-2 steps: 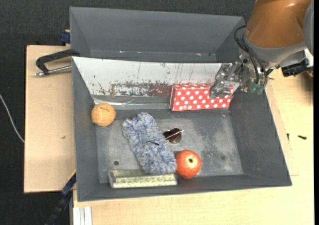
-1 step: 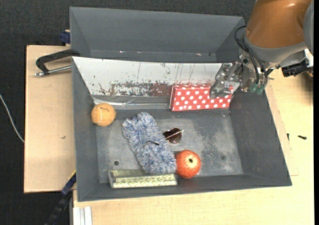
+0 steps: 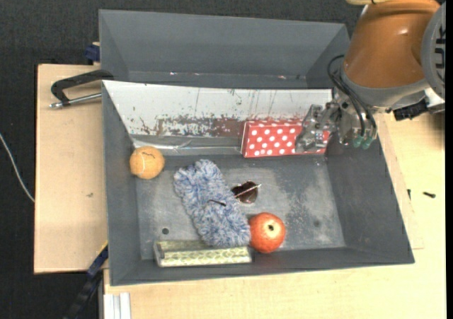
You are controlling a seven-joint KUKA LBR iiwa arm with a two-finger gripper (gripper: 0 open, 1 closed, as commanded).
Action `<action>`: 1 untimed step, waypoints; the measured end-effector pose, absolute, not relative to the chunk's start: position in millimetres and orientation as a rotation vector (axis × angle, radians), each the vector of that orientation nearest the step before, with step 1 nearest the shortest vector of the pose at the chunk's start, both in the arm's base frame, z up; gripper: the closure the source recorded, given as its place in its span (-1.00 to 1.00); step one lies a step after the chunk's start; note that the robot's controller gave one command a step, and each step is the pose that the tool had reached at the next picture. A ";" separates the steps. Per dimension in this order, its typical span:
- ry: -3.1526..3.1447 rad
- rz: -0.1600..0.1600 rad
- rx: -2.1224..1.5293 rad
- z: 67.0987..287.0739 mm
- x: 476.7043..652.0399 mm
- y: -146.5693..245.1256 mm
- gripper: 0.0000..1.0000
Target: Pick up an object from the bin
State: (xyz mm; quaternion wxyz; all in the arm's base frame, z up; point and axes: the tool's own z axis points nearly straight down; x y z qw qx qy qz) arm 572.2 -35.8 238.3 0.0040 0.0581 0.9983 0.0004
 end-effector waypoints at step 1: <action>3.140 -0.001 0.118 222.1 556.0 8.9 1.00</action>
Offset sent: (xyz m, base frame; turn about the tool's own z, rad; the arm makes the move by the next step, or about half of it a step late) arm 0.0181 0.0384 -0.1043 0.0772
